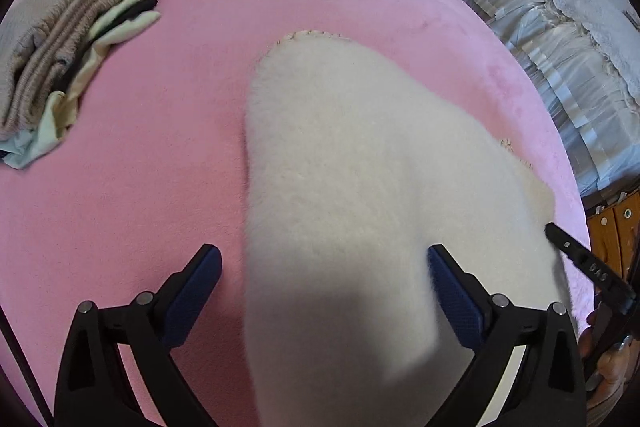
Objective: Fold large clothes
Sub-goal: 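Withdraw both grippers from the folded cardigan bundle, then grasp the folded cardigan with the left gripper while the right gripper grasps its other side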
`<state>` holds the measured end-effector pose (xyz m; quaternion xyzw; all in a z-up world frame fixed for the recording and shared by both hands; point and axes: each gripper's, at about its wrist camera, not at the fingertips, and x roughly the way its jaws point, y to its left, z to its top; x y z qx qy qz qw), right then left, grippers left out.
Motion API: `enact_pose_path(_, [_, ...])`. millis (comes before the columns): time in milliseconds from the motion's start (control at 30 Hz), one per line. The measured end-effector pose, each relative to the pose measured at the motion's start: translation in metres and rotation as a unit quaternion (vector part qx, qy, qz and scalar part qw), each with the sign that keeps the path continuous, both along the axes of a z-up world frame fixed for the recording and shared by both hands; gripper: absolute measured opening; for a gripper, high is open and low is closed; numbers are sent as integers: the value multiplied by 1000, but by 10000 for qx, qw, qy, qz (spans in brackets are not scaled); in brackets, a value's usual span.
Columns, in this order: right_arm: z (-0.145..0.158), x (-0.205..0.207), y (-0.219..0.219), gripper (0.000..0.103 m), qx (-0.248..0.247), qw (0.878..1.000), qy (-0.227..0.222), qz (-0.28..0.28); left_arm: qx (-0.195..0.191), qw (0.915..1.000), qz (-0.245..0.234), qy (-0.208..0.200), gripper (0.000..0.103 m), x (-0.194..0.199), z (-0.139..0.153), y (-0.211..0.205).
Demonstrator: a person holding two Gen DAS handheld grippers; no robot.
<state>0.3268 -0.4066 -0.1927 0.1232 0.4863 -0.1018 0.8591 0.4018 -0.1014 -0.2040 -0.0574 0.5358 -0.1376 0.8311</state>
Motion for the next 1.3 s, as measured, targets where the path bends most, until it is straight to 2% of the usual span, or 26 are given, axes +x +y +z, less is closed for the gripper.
enact_pose_path(100, [23, -23, 6, 32, 37, 9999, -140, 33, 158, 9995, -48, -276, 101, -18, 25, 4])
enact_pose_path(267, [62, -82, 27, 40, -61, 9981, -528, 313, -24, 9970, -189, -747, 101, -68, 75, 23])
enact_pose_path(333, [74, -105, 38, 42, -289, 9967, -638, 401, -39, 9955, -219, -916, 101, -90, 94, 30])
enact_pose_path(433, [91, -142, 62, 49, -925, 9898, -845, 678, -165, 9926, -160, -1194, 101, -123, 116, 45])
enact_pose_path(500, [101, -162, 77, 57, -1297, 9833, -940, 861, -376, 9917, -190, -1218, 101, -142, 127, 54])
enact_pose_path(600, [118, -189, 93, 67, -1662, 9750, -1095, 986, -343, 9930, -162, -1122, 101, -169, 139, 65])
enact_pose_path(667, [130, -205, 103, 69, -1781, 9705, -1209, 1089, -174, 9934, -115, -1128, 101, -183, 148, 71])
enact_pose_path(767, [148, -223, 113, 69, -1674, 9681, -1386, 1245, -8, 9936, -50, -1130, 101, -203, 158, 74])
enact_pose_path(833, [160, -232, 117, 69, -1629, 9661, -1501, 1323, 21, 9944, -42, -1057, 101, -209, 163, 76])
enact_pose_path(900, [168, -239, 121, 81, -1564, 9658, -1555, 1360, -13, 9943, -50, -1068, 101, -218, 167, 77])
enact_pose_path(967, [174, -244, 122, 87, -1428, 9663, -1607, 1416, -34, 9941, -108, -1081, 101, -223, 169, 75])
enact_pose_path(1100, [172, -242, 121, 87, -1201, 9675, -1580, 1565, 35, 9957, -253, -894, 101, -223, 161, 64])
enact_pose_path(1233, [155, -230, 111, 87, -902, 9752, -1317, 1533, -164, 9974, -338, -615, 101, -211, 139, 55])
enact_pose_path(1300, [141, -221, 103, 87, -783, 9807, -1147, 1378, -72, 9974, -348, -623, 101, -204, 128, 50])
